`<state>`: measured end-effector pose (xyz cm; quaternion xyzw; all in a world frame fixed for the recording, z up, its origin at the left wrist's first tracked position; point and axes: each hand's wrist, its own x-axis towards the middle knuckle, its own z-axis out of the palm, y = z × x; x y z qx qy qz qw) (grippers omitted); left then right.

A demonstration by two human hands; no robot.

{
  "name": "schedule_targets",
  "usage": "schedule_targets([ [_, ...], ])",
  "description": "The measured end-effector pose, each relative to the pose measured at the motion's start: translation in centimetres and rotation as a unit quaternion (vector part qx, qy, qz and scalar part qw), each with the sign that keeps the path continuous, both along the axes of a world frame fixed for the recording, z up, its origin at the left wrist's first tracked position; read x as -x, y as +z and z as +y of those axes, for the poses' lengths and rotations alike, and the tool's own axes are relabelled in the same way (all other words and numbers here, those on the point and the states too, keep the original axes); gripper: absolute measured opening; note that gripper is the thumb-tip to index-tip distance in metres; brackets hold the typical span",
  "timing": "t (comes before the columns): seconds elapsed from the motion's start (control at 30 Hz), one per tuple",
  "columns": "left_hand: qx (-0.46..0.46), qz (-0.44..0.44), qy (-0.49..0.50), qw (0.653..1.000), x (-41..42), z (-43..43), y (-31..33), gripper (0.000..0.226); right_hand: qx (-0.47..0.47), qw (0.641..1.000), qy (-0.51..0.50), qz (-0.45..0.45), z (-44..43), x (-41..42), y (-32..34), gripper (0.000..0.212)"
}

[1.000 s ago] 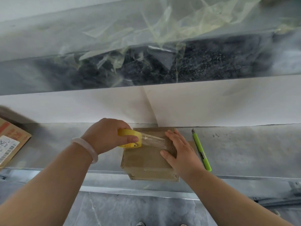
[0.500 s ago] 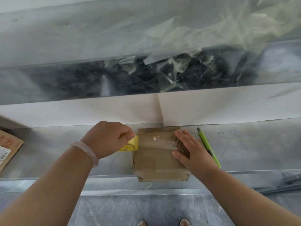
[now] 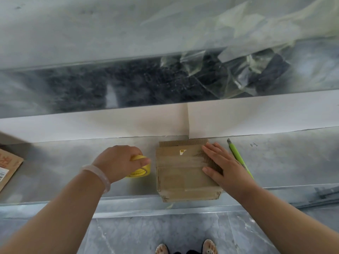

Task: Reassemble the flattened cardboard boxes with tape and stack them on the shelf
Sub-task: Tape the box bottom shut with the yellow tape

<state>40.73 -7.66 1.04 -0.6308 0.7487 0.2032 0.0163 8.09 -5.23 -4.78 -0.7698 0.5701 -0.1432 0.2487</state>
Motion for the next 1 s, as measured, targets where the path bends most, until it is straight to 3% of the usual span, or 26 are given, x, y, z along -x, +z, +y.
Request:
schedule_targets([
  [0.27, -0.015, 0.013, 0.009, 1.0, -0.2, 0.1, -1.1, 0.033, 0.012, 1.0, -0.016, 0.012, -0.2, 0.0, -1.0, 0.06],
  [0.43, -0.029, -0.017, 0.0, 0.999, 0.1, 0.0, -1.7, 0.038, 0.023, 0.998, -0.023, 0.055, -0.1, -0.1, -0.6, 0.049],
  [0.5, -0.028, -0.032, -0.001, 0.999, 0.3, -0.1, -1.8, 0.039, 0.061, 0.994, -0.034, 0.088, 0.0, -0.3, -0.5, 0.054],
  [0.63, -0.023, -0.088, -0.021, 0.996, 1.0, -0.3, -1.8, 0.039, 0.23, 0.969, 0.027, 0.084, 0.6, -1.0, -0.2, 0.037],
  [0.67, -0.021, -0.101, -0.024, 0.994, 1.2, -0.4, -1.8, 0.038, 0.237, 0.966, 0.046, 0.091, 0.7, -1.2, -0.1, 0.038],
  [0.8, -0.017, -0.125, -0.035, 0.991, 1.7, -0.6, -2.0, 0.03, 0.142, 0.973, 0.064, 0.17, 1.3, -1.8, 1.2, 0.052],
  [0.9, 0.0, -0.141, -0.051, 0.989, 2.3, -0.6, -2.0, 0.036, 0.084, 0.972, 0.025, 0.22, 2.7, -3.3, 1.7, 0.061],
  [1.0, 0.012, -0.15, -0.058, 0.987, 2.4, -0.5, -2.0, 0.039, 0.022, 0.975, -0.007, 0.219, 4.1, -6.0, 2.1, 0.09],
])
